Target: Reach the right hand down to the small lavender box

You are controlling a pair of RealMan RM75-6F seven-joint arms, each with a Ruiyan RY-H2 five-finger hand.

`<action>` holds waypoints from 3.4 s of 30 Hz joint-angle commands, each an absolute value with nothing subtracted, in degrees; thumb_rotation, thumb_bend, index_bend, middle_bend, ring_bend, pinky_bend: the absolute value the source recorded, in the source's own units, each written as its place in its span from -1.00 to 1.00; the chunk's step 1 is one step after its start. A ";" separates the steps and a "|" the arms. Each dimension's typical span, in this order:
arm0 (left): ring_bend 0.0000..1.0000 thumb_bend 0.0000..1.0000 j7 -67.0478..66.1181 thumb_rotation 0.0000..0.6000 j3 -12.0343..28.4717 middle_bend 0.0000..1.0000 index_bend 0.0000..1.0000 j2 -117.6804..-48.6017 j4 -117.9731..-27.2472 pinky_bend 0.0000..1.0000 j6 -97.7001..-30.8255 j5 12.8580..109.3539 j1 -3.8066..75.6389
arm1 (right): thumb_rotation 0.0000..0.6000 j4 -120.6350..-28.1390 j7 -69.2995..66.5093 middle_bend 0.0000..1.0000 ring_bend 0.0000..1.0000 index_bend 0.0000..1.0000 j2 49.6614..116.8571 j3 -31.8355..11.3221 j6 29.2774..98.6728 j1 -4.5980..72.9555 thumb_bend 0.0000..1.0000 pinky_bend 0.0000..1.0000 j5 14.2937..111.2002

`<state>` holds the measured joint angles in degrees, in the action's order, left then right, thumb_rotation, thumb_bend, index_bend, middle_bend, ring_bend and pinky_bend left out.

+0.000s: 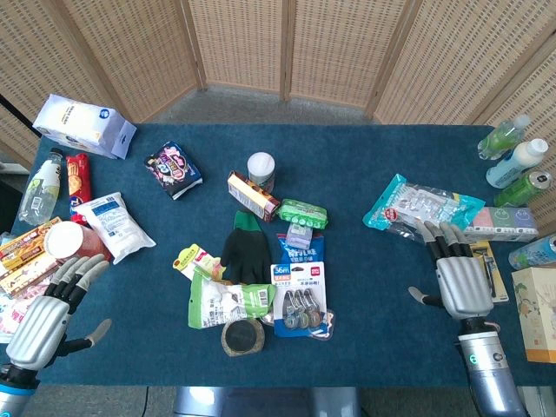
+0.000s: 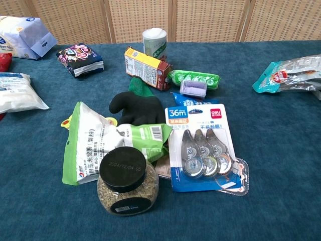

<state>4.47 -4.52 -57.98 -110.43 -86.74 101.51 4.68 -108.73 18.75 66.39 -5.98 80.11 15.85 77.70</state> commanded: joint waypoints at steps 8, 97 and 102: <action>-1.00 -0.28 4.33 1.00 -5.14 -0.83 -0.84 -57.89 -110.79 -1.00 -87.00 102.61 4.50 | 1.00 -108.75 16.79 -1.00 -1.00 -1.00 66.55 -6.23 78.93 16.10 -0.75 -1.00 78.71; -1.00 -0.27 11.18 1.00 -7.21 -0.85 -0.86 -57.32 -106.34 -1.00 -91.38 105.28 2.55 | 0.95 -88.70 31.30 -0.53 -0.82 -1.00 77.39 -11.42 50.11 61.21 -0.75 -0.58 28.95; -1.00 -0.27 10.35 1.00 -7.67 -0.85 -0.86 -57.34 -106.70 -1.00 -91.15 106.04 2.44 | 0.96 -84.41 29.32 -0.54 -0.84 -1.00 81.10 -11.84 49.58 61.63 -0.75 -0.57 33.52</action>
<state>10.39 -7.63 -57.35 -106.65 -91.12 106.01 2.49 -86.14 30.29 79.55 -11.49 49.72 61.49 32.08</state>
